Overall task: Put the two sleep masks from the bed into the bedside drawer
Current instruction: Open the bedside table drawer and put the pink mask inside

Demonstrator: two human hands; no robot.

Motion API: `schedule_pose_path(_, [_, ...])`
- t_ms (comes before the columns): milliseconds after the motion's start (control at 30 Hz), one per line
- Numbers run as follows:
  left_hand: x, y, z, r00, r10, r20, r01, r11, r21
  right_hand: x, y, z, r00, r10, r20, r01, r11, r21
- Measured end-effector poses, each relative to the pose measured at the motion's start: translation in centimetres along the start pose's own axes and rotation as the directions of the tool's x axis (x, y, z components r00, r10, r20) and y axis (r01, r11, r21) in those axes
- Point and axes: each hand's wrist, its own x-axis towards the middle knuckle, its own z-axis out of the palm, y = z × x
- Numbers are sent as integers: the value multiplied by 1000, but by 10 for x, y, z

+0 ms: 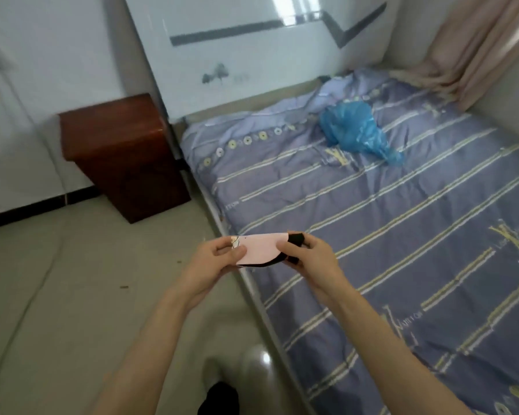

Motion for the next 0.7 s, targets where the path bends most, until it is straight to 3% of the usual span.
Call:
schedule_pose_path(167, [17,41,-120,983,49,-176,-27,992,122,58,-24,127,993,-31,115,46,991,-125])
schedule_pose_path(233, [24,59,-163,967,69,-245,-34,989,144,78,-33,172,990,-13,144,28,994,-102])
schedule_pose_path(333, [38,79,-212,920,78,-385,-65,997,46,107,-43,231,969,76,237,-72,997,-26])
schedule_pose_path(433, [63,88,-243,898,43,-438,-90,992,-85,138,-46,280,940,126,316,-119,992,-42])
schedule_pose_path(600, [120,97,-304,915,9,-403,-24,999,-31,215,-53,339,986,53,158,-21,980,-199])
schedule_pose_path(700, [167,106,-356,877,8,-481,-6,1000,5,277,-66,365,988,17,151,19,972,-233])
